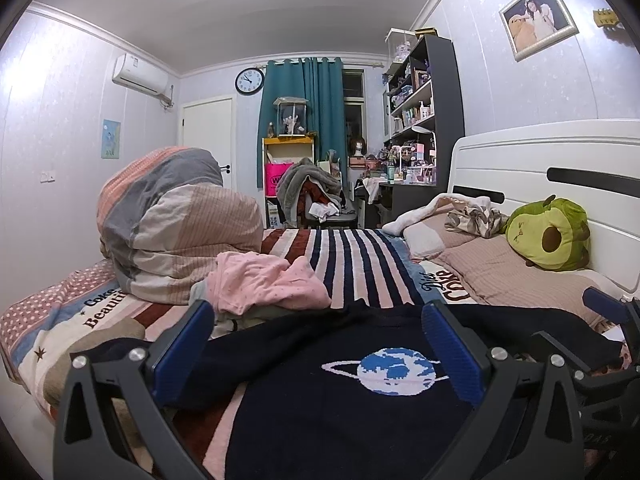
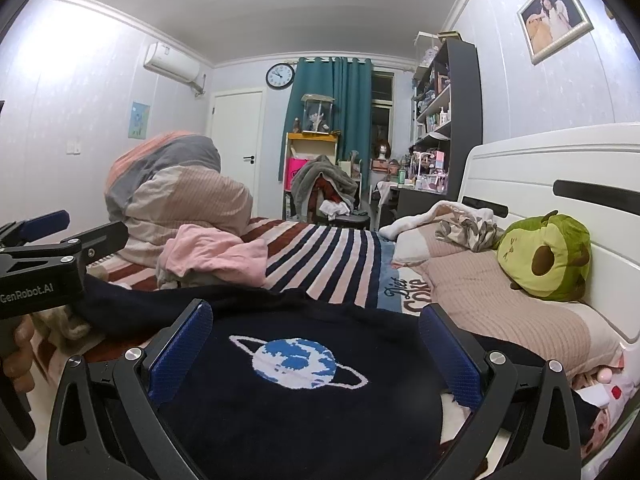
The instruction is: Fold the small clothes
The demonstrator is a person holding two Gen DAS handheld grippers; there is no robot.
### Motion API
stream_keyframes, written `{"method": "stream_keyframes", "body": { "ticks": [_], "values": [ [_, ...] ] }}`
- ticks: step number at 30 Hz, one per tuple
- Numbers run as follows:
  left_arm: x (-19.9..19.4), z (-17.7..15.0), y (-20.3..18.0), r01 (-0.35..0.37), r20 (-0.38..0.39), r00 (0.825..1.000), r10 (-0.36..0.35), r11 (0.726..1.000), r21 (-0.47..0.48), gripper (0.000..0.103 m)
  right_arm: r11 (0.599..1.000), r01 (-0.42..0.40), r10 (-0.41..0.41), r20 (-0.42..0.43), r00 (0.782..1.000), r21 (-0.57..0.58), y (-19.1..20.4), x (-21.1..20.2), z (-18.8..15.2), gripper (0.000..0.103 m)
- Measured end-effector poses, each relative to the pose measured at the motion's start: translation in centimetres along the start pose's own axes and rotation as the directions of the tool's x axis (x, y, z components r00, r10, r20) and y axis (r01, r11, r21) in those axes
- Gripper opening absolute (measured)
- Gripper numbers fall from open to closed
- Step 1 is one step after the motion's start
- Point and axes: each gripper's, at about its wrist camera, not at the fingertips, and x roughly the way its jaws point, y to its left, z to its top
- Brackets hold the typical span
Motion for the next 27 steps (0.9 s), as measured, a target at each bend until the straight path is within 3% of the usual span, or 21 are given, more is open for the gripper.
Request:
{"method": "stream_keyframes", "body": {
  "ticks": [18,23,27],
  "values": [
    [0.1,0.0,0.1,-0.005,-0.004,1.000,0.005,1.000,-0.002,0.102,1.000,-0.005,0.005,-0.018,1.000,-0.001,0.4,0.2,-0.2,0.102],
    [0.6,0.0,1.1,-0.001,-0.014,1.000,0.001,1.000,-0.014,0.102,1.000,-0.018,0.018,-0.035,0.999,0.008,0.5,0.9,-0.2,0.102],
    [1.9,-0.5,2.8,-0.038,-0.034,0.999,0.038,0.999,-0.004,0.102,0.999,-0.031,0.033,-0.065,0.997,0.027,0.6,2.1,-0.3,0.102]
  ]
}}
